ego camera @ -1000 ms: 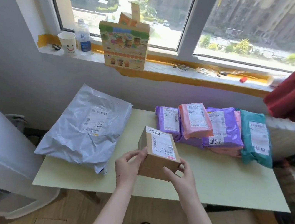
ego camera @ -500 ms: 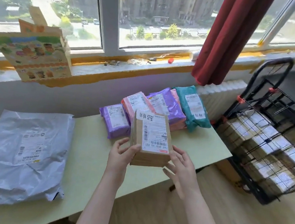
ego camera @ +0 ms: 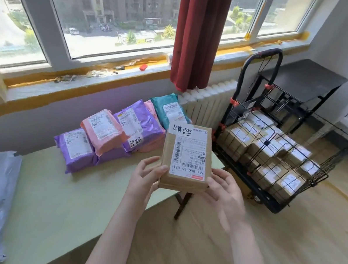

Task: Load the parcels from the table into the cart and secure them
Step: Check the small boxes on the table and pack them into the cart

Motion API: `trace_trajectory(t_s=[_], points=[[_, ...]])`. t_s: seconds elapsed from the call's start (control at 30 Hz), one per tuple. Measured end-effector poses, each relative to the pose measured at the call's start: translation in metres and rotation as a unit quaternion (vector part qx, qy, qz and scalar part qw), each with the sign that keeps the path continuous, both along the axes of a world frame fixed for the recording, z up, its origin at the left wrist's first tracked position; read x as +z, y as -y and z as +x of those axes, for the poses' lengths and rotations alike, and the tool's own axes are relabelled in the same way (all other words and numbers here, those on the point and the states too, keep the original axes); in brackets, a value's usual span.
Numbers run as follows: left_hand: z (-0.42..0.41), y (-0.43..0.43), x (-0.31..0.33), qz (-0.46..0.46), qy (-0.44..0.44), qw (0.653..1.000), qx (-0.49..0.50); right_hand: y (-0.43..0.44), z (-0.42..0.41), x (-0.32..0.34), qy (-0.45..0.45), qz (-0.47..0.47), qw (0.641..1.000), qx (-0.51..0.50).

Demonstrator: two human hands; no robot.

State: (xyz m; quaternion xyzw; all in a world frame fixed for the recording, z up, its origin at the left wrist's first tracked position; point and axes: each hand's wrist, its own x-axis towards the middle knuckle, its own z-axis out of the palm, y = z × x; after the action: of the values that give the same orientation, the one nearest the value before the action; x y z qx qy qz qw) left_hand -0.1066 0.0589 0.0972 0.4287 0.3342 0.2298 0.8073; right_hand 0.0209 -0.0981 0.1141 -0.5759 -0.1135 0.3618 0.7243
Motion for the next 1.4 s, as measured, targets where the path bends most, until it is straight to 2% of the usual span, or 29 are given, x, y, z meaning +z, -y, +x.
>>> trace_trajectory(t_s=[0.37, 0.67, 0.97, 1.23, 1.4], points=[[0.124, 0.099, 0.006, 0.07, -0.046, 0.99, -0.112, 0.115, 0.113, 0.003, 0.005, 0.003, 0.999, -0.044], [0.19, 0.129, 0.002, 0.11, -0.088, 0.977, -0.157, 0.161, 0.16, -0.015, -0.029, 0.011, 0.995, -0.09], [0.282, 0.121, -0.004, 0.117, -0.076, 0.965, -0.223, 0.164, 0.229, -0.016, -0.019, 0.014, 0.99, -0.141], [0.387, 0.082, -0.001, 0.095, -0.048, 0.958, -0.265, 0.129, 0.315, -0.009, -0.025, 0.012, 0.981, -0.19], [0.446, 0.055, -0.004, 0.093, -0.061, 0.953, -0.283, 0.102, 0.361, -0.007, -0.034, 0.01, 0.974, -0.222]])
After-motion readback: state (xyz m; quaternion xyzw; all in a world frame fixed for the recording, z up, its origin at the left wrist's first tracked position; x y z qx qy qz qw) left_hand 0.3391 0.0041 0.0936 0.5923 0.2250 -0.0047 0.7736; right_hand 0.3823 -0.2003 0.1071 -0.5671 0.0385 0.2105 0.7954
